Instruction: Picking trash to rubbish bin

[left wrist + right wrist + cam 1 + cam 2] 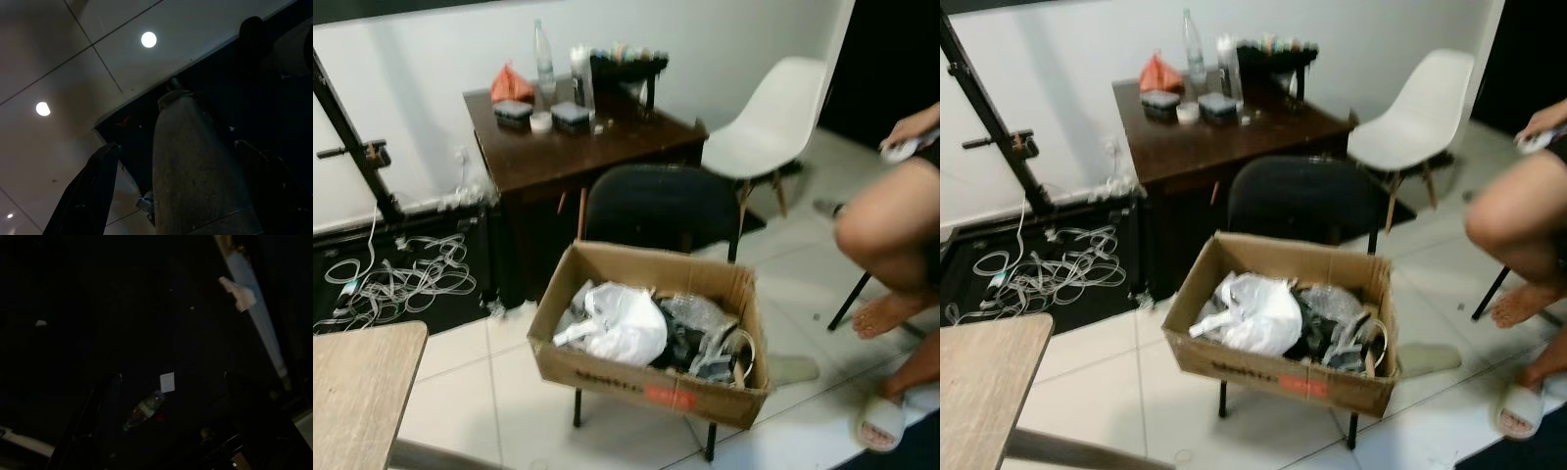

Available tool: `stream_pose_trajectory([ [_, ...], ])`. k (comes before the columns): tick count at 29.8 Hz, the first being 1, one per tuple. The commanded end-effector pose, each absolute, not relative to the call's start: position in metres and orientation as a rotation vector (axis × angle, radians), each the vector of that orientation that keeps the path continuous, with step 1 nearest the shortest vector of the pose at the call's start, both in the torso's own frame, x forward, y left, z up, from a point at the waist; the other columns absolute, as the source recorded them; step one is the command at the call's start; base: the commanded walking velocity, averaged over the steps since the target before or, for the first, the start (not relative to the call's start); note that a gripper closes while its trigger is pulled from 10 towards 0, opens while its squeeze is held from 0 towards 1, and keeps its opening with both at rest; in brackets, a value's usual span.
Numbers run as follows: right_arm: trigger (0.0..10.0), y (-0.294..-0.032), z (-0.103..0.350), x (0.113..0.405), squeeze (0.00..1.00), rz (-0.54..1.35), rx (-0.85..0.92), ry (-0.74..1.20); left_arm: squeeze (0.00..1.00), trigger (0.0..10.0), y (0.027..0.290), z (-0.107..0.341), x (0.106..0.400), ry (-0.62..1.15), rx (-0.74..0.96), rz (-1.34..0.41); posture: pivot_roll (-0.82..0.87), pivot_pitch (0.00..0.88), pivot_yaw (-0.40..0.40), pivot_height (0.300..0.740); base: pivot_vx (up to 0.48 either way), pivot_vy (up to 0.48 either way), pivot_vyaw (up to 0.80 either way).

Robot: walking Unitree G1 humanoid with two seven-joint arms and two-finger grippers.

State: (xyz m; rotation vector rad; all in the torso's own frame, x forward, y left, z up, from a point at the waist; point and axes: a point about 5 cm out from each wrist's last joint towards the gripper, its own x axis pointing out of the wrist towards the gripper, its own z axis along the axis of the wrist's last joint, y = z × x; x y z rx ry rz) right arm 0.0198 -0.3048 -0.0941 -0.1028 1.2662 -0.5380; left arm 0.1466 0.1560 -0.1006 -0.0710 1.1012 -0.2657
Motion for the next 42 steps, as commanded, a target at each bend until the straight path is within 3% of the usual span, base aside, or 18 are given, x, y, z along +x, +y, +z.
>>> stream_pose_trajectory([
  [1, 10.0, -0.309, -0.092, 0.015, 0.0, -0.561, -0.098, 1.262, 0.0, 10.0, 0.164, -0.1, 0.146, 1.11, -0.036, -0.27, -0.44, 0.213, 0.143, 0.74, 0.0, 0.0, 0.0],
  [5, 10.0, -0.327, -0.084, 0.013, 0.0, -0.557, -0.093, 1.243, 0.0, 10.0, 0.167, -0.097, 0.156, 1.092, -0.024, -0.264, -0.42, 0.198, 0.139, 0.74, 0.0, 0.0, 0.0],
  [20, 10.0, -0.289, -0.093, 0.08, 0.0, -0.366, -0.105, 1.181, 0.0, 10.0, 0.174, -0.089, 0.173, 1.055, -0.009, -0.234, -0.35, 0.139, 0.17, 0.74, 0.0, 0.0, 0.0],
  [23, 10.0, -0.28, -0.09, 0.109, 0.0, -0.312, -0.129, 1.134, 0.0, 10.0, 0.173, -0.088, 0.177, 1.045, -0.012, -0.236, -0.32, 0.124, 0.151, 0.74, 0.0, 0.0, 0.0],
  [31, 10.0, -0.271, -0.081, 0.146, 0.0, -0.237, -0.149, 1.056, 0.0, 10.0, 0.174, -0.09, 0.172, 1.044, -0.054, -0.187, -0.27, 0.113, 0.119, 0.74, 0.0, 0.0, 0.0],
  [35, 10.0, -0.24, -0.069, 0.192, 0.0, -0.099, -0.148, 0.95, 0.0, 10.0, 0.176, -0.094, 0.16, 1.07, -0.071, -0.174, -0.24, 0.097, 0.105, 0.74, 0.0, 0.0, 0.0],
  [42, 10.0, -0.2, -0.07, 0.207, 0.0, 0.063, -0.166, 0.943, 0.0, 10.0, 0.182, -0.094, 0.16, 1.063, -0.094, -0.125, -0.18, 0.065, 0.079, 0.74, 0.0, 0.0, 0.0],
])
